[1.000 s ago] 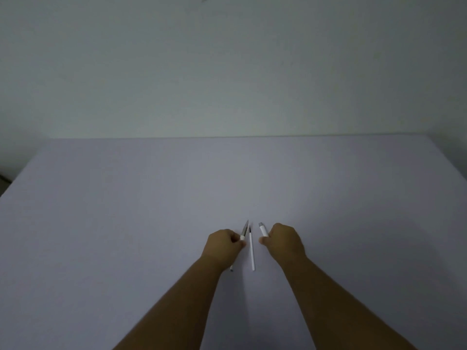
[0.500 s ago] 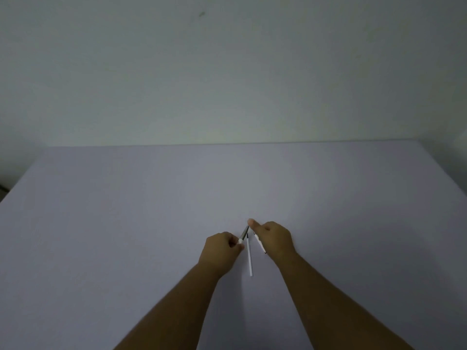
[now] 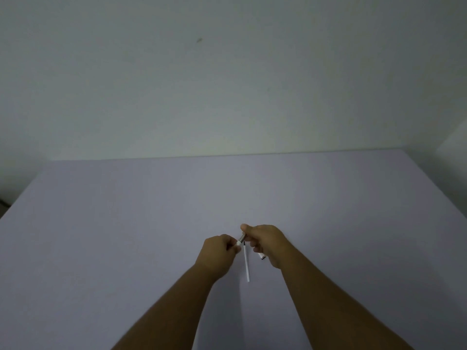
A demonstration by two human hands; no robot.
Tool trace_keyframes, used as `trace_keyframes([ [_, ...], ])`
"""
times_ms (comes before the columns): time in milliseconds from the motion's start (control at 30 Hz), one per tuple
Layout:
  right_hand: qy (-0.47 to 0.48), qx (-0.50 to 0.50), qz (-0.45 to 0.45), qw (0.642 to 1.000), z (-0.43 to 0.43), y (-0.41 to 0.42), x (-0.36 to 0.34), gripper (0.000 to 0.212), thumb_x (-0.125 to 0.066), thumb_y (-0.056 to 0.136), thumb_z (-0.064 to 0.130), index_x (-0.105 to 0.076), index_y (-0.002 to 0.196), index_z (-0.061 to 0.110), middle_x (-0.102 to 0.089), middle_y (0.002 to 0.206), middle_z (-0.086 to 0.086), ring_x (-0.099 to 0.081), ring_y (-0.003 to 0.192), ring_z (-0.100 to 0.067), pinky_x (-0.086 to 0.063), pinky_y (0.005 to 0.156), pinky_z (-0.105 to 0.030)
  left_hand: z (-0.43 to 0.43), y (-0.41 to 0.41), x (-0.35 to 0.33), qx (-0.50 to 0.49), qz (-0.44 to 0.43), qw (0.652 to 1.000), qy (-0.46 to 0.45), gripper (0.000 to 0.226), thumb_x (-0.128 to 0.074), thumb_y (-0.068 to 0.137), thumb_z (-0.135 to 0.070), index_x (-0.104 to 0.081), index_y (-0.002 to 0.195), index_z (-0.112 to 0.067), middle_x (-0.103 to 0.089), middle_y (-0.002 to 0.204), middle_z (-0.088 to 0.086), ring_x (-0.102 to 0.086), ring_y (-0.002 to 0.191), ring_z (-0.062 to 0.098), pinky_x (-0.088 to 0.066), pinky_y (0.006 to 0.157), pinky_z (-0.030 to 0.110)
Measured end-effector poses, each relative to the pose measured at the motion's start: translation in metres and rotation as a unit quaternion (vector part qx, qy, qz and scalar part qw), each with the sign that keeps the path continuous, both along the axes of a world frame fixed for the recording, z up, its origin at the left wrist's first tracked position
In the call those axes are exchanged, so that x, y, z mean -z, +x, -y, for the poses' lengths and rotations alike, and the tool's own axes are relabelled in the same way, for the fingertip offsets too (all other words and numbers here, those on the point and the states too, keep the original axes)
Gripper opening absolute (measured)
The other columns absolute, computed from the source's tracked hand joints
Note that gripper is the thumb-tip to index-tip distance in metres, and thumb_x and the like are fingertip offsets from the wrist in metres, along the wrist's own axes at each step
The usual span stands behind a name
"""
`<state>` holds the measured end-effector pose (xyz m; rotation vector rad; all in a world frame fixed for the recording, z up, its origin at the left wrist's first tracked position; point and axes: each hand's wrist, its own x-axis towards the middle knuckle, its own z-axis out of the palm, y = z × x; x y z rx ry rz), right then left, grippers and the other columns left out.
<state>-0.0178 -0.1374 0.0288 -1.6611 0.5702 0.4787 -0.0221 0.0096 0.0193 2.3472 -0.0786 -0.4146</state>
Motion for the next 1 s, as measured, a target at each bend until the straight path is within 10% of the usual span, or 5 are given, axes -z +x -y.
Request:
trace_keyframes([
  [233,0.016,0.023,-0.003,1.000,0.002,-0.002,-0.007,0.014,-0.065,0.083,0.013,-0.067,0.070,0.009,-0.059,0.076,-0.013,-0.049,0.061,-0.016,-0.043,0.074,-0.032,0.003,-0.006,-0.002,0.005,0.011,1.000,0.008,0.018,-0.056,0.091,-0.025,-0.067,0.096,-0.011,-0.057,0.074,-0.002,-0.045,0.055,0.004,-0.033,0.050,0.014],
  [367,-0.033,0.006,-0.028,0.999,0.000,-0.005,-0.008,0.029,-0.070,0.079,0.033,-0.064,0.067,0.008,-0.057,0.065,-0.006,-0.047,0.059,-0.017,-0.042,0.066,-0.032,0.002,-0.007,-0.004,0.010,0.019,1.000,0.014,0.019,-0.056,0.091,-0.026,-0.067,0.097,-0.011,-0.058,0.075,-0.002,-0.046,0.056,0.004,-0.034,0.052,0.014],
  [533,0.048,0.025,0.015,0.998,-0.001,-0.006,-0.009,0.015,-0.062,0.082,0.004,-0.066,0.068,0.009,-0.057,0.068,-0.009,-0.047,0.057,-0.014,-0.044,0.063,-0.025,0.001,-0.007,-0.006,0.010,0.025,0.999,0.018,0.018,-0.057,0.091,-0.026,-0.067,0.095,-0.012,-0.058,0.072,-0.003,-0.046,0.055,0.004,-0.034,0.051,0.014],
  [1000,0.038,0.032,-0.007,0.999,0.001,-0.012,-0.012,0.019,-0.072,0.080,0.022,-0.066,0.068,0.009,-0.054,0.057,-0.003,-0.046,0.051,-0.013,-0.042,0.055,-0.024,0.004,-0.010,-0.012,0.021,0.046,0.999,0.017,0.019,-0.056,0.091,-0.028,-0.066,0.095,-0.012,-0.052,0.064,-0.010,-0.046,0.054,0.002,-0.033,0.051,0.014],
])
